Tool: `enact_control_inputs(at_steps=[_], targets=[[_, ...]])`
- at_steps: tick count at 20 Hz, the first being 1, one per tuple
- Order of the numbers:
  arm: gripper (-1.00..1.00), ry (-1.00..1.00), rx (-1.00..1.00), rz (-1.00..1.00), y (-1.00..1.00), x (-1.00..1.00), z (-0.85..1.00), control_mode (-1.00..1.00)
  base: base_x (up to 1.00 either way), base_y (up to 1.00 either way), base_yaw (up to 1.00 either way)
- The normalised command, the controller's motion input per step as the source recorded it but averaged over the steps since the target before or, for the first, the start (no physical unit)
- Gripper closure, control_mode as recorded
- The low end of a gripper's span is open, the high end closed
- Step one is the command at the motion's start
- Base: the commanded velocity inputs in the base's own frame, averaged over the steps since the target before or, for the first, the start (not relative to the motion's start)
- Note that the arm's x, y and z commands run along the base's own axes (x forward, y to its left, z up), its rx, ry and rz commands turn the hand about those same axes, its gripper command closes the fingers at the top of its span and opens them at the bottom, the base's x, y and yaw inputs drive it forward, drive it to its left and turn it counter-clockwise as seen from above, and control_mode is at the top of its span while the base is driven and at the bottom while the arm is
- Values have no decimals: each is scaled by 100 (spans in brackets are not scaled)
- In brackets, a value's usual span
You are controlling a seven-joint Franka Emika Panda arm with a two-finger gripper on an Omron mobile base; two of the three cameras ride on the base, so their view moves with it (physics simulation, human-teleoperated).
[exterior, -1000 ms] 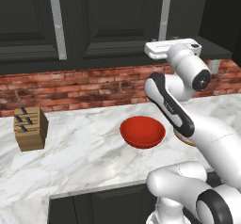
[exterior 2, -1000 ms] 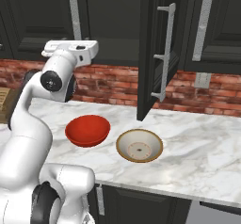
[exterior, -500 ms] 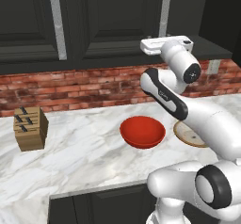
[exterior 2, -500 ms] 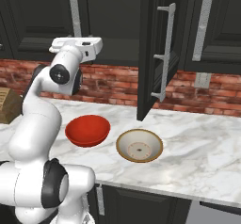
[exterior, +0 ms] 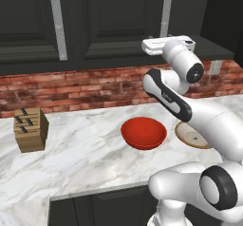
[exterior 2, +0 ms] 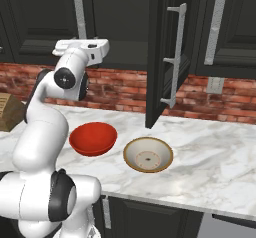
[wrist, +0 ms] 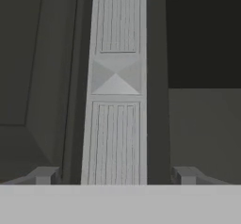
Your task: Open the cabinet. Pick the bowls from the counter and place them in the cabinet. Then close the cabinet.
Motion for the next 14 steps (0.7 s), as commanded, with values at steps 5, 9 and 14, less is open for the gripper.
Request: enact_control_inputs(at_steps=[5, 9, 14], targets=[[100, -1, 0, -5, 40, -4, 0, -100, 0, 0, 0], [100, 0, 0, -17, 68, 6, -11, -100, 0, 0, 0], [100, 0, 0, -20, 67, 18, -12, -100, 0, 0, 0]])
